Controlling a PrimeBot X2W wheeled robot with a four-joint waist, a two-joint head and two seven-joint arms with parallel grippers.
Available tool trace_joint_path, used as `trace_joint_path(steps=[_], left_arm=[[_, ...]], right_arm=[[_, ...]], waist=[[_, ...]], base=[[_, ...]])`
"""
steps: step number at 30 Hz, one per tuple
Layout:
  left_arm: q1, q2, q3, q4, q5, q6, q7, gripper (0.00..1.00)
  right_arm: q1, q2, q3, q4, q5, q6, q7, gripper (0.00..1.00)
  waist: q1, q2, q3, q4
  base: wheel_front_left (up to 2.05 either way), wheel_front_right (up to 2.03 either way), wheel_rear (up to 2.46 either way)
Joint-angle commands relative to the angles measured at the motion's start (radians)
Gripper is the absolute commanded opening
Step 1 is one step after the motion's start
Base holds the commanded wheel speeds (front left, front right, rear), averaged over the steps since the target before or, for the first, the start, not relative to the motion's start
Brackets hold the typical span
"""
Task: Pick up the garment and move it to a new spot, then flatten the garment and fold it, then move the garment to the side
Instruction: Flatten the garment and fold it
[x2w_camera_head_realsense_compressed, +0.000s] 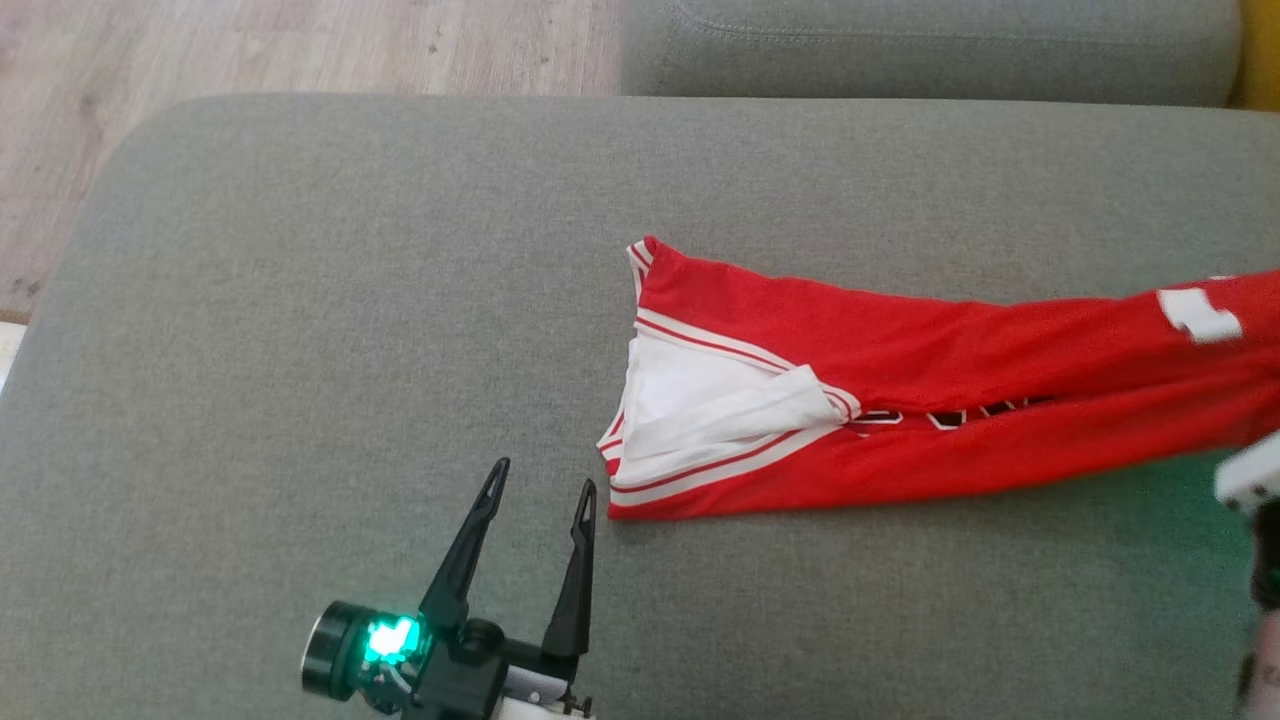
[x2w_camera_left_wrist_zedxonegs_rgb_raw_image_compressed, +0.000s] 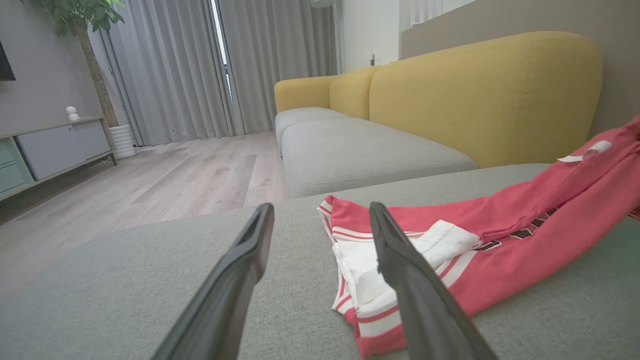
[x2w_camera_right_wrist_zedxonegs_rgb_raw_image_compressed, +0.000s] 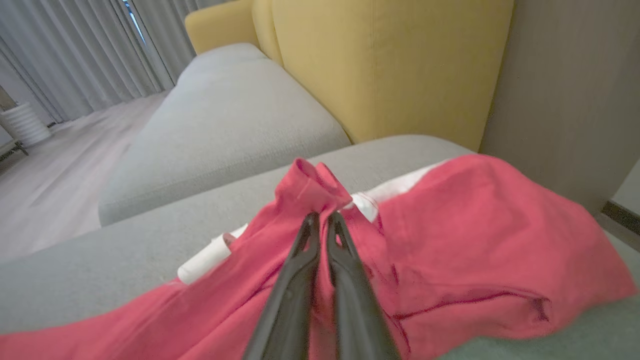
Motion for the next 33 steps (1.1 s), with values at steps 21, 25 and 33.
trace_joint_path(steps=[21, 25, 33], left_arm=[[-0.044, -0.05, 0.053, 0.014, 0.049, -0.082, -0.006, 1.0], [-0.057, -0.057, 0.054, 0.024, 0.057, -0.094, -0.006, 1.0], [-0.065, -0.073, 0.052, 0.041, 0.069, -0.106, -0.006, 1.0]], right_arm=[[-0.107, 0.066, 0.657, -0.209, 0.141, -0.001, 0.071, 0.0], [-0.131, 0.066, 0.77, -0.132, 0.155, -0.001, 0.075, 0.0], [-0.178, 0.067, 0.942, 0.005, 0.199, -0.001, 0.055, 0.0]], waist=[[0.0, 0.0, 0.028, 0.123], [0.0, 0.0, 0.044, 0.151], [0.0, 0.0, 0.073, 0.182]], base=[[0.0, 0.0, 0.0], [0.0, 0.0, 0.0], [0.0, 0.0, 0.0]])
